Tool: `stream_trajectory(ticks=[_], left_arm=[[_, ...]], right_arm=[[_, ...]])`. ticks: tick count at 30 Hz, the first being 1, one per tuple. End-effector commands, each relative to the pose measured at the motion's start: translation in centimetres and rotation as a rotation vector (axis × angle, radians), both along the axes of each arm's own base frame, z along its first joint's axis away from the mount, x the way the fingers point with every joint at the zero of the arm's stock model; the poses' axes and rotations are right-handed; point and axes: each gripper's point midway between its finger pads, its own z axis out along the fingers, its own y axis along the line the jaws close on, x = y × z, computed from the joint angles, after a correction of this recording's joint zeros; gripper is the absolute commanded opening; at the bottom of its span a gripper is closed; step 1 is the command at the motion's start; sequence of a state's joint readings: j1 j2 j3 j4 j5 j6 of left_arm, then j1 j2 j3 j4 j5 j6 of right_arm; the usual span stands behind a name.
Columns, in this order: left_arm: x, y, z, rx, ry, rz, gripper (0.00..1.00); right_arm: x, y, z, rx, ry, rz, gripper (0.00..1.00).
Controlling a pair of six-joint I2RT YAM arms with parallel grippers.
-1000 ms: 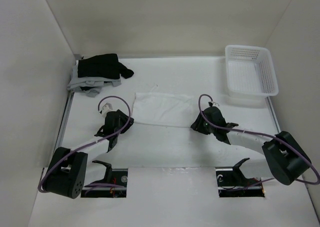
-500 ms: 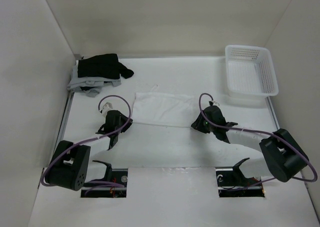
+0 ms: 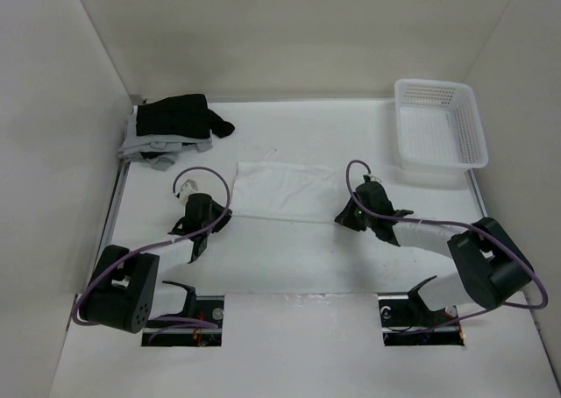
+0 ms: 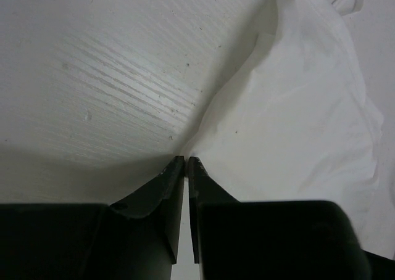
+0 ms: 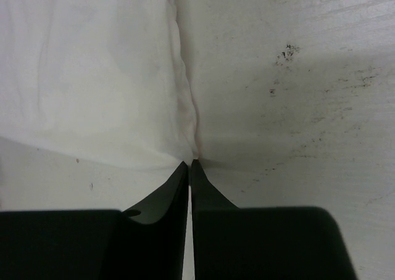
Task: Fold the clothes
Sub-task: Fold the tank top
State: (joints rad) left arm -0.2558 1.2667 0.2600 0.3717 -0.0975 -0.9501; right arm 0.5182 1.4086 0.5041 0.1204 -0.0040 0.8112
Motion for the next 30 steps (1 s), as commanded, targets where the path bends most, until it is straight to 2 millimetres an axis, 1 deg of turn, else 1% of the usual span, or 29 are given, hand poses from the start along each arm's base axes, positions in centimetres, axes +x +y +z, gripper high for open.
stream_trajectory(ticks=[1,2,4,6,8,9,10,13,15,18,20,21,23,26,28,30], left_arm=[[0.3,0.3,0.9,0.011,-0.029,0.001,0.06],[0.3,0.1,1.5,0.006,-0.045,-0.005,0.05],[0.3,-0.5,3.5,-0.009,-0.103,-0.026,0.03],[-0.1,-0.9,6.3,-0.021,-0.162,-0.043,0.03],[-0.9,-0.9,9.9,-0.019,-0.234,-0.051,0.03],[-1.5,-0.8,12.0,-0.012,-0.276,-0.053,0.03],[-2.1,-0.4,14.2,0.0,-0.318,-0.048,0.03],[-4.5,1.3,20.2,0.046,-0.425,-0.026,0.03],[-6.3,2.2,23.1,0.064,-0.469,-0.021,0.03],[-8.4,3.4,26.0,0.074,-0.509,-0.011,0.03],[-9.4,3.7,26.8,0.067,-0.515,-0.009,0.03],[-9.7,3.7,26.8,0.063,-0.508,-0.013,0.03],[-9.8,3.6,25.9,0.063,-0.479,-0.021,0.04],[-8.9,2.7,22.5,0.064,-0.392,-0.044,0.04],[-7.7,1.9,19.8,0.069,-0.333,-0.059,0.05],[-6.0,1.2,17.8,0.079,-0.295,-0.069,0.05]], right_arm=[[1.4,0.5,1.7,0.031,-0.067,-0.006,0.03],[1.3,0.4,2.0,0.032,-0.079,-0.01,0.02],[1.2,0.0,3.2,0.039,-0.114,-0.024,0.01],[0.2,-0.1,5.0,0.049,-0.149,-0.013,0.01],[-1.5,-0.1,7.4,0.055,-0.189,0.013,0.01],[-2.4,-0.3,9.0,0.06,-0.217,0.02,0.01],[-3.2,-0.5,10.2,0.065,-0.236,0.027,0.01],[-6.5,-1.7,15.2,0.086,-0.309,0.049,0.01],[-8.7,-2.6,18.1,0.111,-0.345,0.065,0.01],[-11.3,-3.5,21.1,0.152,-0.356,0.085,0.01],[-12.8,-3.5,22.1,0.182,-0.345,0.112,0.02],[-13.3,-3.4,22.3,0.195,-0.336,0.123,0.02],[-13.7,-3.0,21.9,0.193,-0.316,0.137,0.02],[-13.0,-2.0,19.5,0.133,-0.276,0.153,0.03],[-11.5,-1.3,17.4,0.084,-0.25,0.163,0.03],[-9.2,-0.9,15.5,0.064,-0.227,0.15,0.03]])
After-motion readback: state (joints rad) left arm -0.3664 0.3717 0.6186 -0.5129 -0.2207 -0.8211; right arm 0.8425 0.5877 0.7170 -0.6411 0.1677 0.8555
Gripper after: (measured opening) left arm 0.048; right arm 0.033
